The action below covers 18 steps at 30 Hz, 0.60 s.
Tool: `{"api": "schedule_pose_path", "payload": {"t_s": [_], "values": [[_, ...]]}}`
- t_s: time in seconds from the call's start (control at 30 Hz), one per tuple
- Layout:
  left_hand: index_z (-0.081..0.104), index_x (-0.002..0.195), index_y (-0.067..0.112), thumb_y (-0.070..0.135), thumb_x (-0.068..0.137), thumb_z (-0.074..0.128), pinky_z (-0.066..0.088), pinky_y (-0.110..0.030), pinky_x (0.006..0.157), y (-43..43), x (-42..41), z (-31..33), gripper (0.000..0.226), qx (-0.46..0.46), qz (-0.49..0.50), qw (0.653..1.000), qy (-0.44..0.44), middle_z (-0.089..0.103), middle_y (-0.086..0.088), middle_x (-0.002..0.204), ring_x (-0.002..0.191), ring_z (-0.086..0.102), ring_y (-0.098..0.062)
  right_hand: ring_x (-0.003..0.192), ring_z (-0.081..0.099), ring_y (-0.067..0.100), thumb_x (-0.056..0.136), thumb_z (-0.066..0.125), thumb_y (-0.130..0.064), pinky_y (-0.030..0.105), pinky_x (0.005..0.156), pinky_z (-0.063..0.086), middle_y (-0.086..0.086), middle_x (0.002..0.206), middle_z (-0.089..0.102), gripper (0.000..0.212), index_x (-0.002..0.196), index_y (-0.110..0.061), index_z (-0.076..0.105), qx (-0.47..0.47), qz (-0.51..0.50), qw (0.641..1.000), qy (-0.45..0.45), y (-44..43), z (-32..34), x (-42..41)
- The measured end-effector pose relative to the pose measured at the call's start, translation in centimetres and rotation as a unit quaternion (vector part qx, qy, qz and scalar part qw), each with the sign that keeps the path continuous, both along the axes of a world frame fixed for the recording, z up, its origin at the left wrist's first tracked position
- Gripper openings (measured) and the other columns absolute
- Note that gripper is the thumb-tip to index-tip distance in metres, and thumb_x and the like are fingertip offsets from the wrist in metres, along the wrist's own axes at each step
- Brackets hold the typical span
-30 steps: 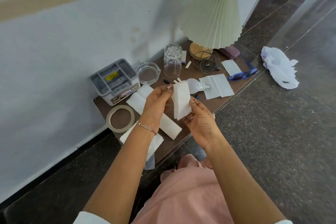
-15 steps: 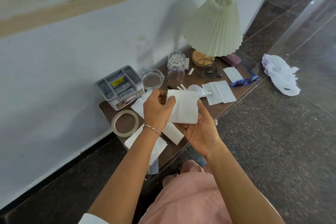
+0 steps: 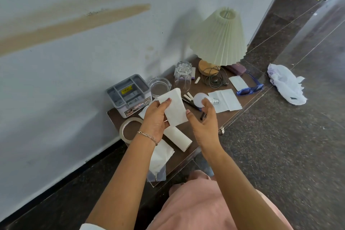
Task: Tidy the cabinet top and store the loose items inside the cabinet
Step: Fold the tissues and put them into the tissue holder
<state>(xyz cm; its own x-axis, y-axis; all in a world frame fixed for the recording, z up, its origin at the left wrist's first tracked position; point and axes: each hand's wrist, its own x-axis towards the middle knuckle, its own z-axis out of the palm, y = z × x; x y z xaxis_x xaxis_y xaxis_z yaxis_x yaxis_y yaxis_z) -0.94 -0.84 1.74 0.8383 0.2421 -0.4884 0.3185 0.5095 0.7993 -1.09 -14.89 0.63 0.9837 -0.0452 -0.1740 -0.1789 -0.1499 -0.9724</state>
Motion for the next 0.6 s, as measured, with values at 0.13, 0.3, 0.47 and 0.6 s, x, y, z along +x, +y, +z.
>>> {"api": "schedule_pose_path", "payload": {"t_s": [0.13,0.3,0.47,0.6], "values": [[0.063,0.108,0.027,0.030,0.086,0.065,0.057,-0.032,0.070,0.0,-0.2,0.5,0.022,0.050,-0.030,0.998,-0.020,0.070,-0.001,0.104,0.098,0.066,-0.020,0.099,0.063,0.000,0.086,0.070,-0.032,0.012,0.075,0.050,-0.014,0.104,0.068,0.024,0.109,-0.029,0.064,0.035,0.067,0.997,-0.013,0.6,0.9,0.1],[0.065,0.101,0.027,0.030,0.082,0.070,0.055,-0.022,0.058,0.8,0.0,1.0,0.020,0.095,-0.045,0.994,-0.034,0.074,0.010,0.085,0.076,0.071,-0.007,0.080,0.066,-0.001,0.090,0.065,-0.020,0.019,0.074,0.054,-0.013,0.088,0.070,0.012,0.094,-0.031,0.063,0.033,0.061,0.997,-0.027,1.3,1.4,0.7],[0.062,0.094,0.028,0.037,0.080,0.070,0.058,-0.032,0.077,3.1,-0.2,1.2,0.018,0.159,-0.022,0.987,-0.021,0.070,0.001,0.098,0.094,0.067,-0.016,0.087,0.068,0.009,0.093,0.062,-0.019,0.022,0.077,0.055,-0.001,0.095,0.072,0.007,0.094,-0.024,0.066,0.041,0.123,0.991,-0.016,2.7,1.6,1.5],[0.058,0.108,0.028,0.038,0.073,0.075,0.056,-0.035,0.083,6.1,-0.7,1.7,0.040,0.136,-0.024,0.990,0.007,0.066,0.001,0.108,0.100,0.062,-0.016,0.088,0.068,0.005,0.095,0.058,-0.022,0.018,0.074,0.054,-0.005,0.096,0.072,0.010,0.093,-0.026,0.067,0.043,0.195,0.980,-0.004,4.6,2.3,2.3]]}}
